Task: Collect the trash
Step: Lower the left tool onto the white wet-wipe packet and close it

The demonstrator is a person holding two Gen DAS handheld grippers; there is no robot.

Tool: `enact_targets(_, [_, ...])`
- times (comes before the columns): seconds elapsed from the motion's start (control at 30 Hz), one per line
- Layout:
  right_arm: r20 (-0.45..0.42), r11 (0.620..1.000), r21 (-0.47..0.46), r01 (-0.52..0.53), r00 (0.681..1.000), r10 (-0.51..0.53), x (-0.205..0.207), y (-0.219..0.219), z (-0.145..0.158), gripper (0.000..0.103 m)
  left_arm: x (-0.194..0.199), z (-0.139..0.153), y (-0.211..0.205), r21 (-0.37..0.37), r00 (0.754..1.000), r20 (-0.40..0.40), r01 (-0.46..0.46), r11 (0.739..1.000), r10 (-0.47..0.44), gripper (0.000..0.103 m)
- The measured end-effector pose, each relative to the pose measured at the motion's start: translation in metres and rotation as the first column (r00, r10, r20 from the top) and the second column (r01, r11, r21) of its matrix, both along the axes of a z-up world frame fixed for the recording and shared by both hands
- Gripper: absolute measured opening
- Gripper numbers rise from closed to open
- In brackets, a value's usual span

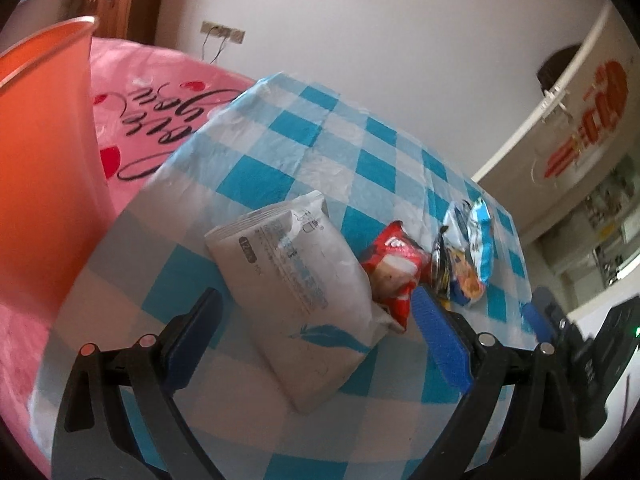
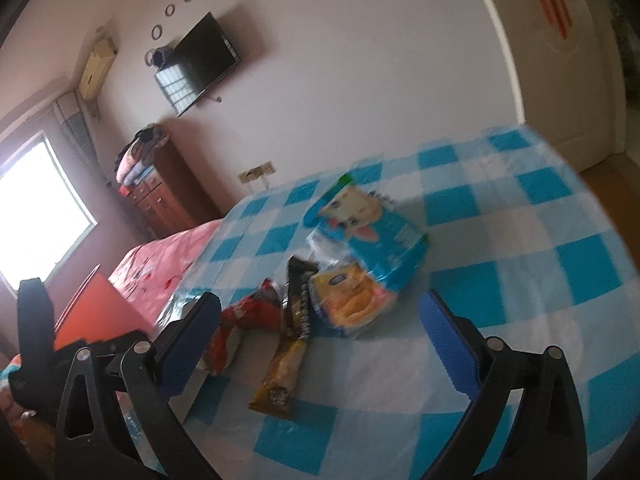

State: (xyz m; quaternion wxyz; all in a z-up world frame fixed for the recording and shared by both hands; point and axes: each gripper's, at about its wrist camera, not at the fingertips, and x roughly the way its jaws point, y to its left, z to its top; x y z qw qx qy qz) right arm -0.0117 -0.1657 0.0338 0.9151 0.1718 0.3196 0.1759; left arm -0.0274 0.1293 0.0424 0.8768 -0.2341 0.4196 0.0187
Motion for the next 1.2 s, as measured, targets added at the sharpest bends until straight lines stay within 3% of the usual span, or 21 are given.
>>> enact_targets(0.27, [-0.061,0.995,0.049,-0.081,0.995,0.084,0.012,0.015,-0.012,0.098,0.017,-0.009,0.007,-0.048,0.997,-0.050,-0.068,0.997,0.065,0.095])
enact_targets(0.7, [-0.118,0.982,0.098,-0.164,0.977,0.175,0.021,0.025,-0.021,0.096,0.039,-0.024,-0.005,0.007,0.988,-0.118,-0.097,0.995,0.098,0.094])
enact_targets(0.77, [-0.127,0.979,0.107,-0.174,0.974,0.187,0.022,0.026,-0.023,0.085,0.041,-0.024,-0.006,0.021,0.987,-0.124,-0.100,0.995,0.102,0.094])
enact_targets(1.03, [-0.187,0.974,0.102,-0.202,0.958,0.218,0.031,0.034,-0.034,0.066,0.050,-0.027,-0.010,0.084,0.982,-0.152,-0.096,0.992,0.108,0.094])
enact_targets(1.2, [-0.195,0.969,0.083,-0.232,0.950,0.244,0.031,0.040,-0.035,0.064,0.051,-0.027,-0.011,0.100,0.983,-0.150,-0.089,0.991,0.104,0.094])
